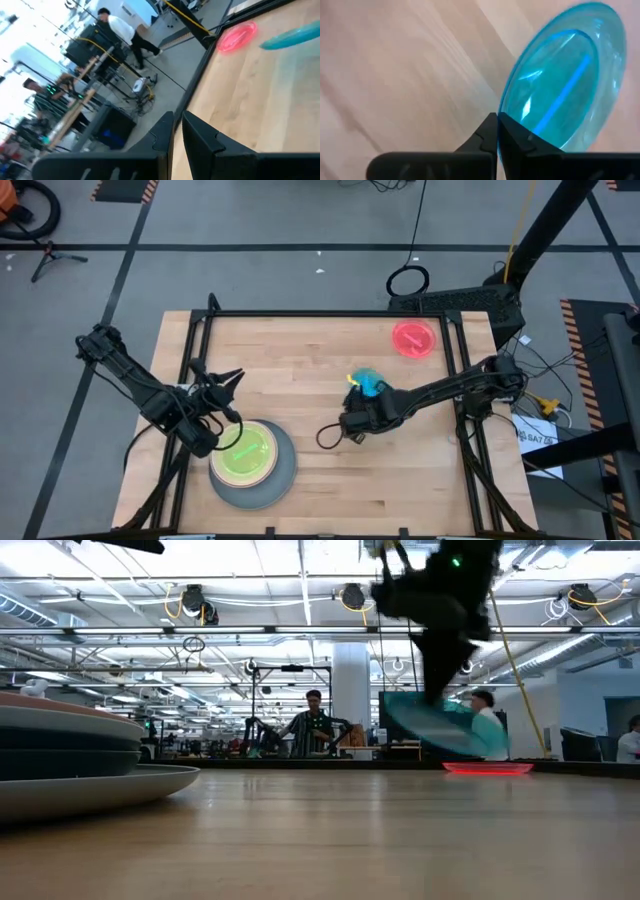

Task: Stack plastic plates
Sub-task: Stack the blue plate on top of the green plate

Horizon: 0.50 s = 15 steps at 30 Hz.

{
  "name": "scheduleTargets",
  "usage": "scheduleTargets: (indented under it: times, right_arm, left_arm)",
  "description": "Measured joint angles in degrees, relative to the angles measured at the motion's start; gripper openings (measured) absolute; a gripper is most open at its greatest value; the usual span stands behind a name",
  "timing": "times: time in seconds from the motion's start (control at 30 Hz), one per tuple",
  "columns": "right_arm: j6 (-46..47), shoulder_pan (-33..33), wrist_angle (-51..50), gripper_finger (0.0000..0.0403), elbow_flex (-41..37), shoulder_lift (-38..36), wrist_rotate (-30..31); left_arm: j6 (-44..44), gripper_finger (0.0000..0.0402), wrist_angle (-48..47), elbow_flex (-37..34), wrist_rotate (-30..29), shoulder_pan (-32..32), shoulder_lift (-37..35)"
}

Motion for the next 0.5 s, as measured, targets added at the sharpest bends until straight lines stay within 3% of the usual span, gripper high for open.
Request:
scheduleTargets:
  times: [0.2, 0.33, 0.5]
  right_arm:
    - [-25.1, 0.1, 9.4, 0.0001, 4.4, 0.0, 5.5]
    - [-49.6, 0.4, 19.2, 0.0001, 4.7, 0.2, 6.1]
    - [-76.9, 1.6, 31.0, 0.0001, 4.7, 3.1, 6.2]
  left_arm:
    - [-8.4, 0.0047, 0.0, 0.0, 5.9, -1.7, -0.4]
    - [-14.0, 0.0047, 0.0, 0.0, 10.1, -3.6, -0.7]
    - [-18.5, 0.0047, -0.1, 0.0, 11.0, -7.6, -0.7]
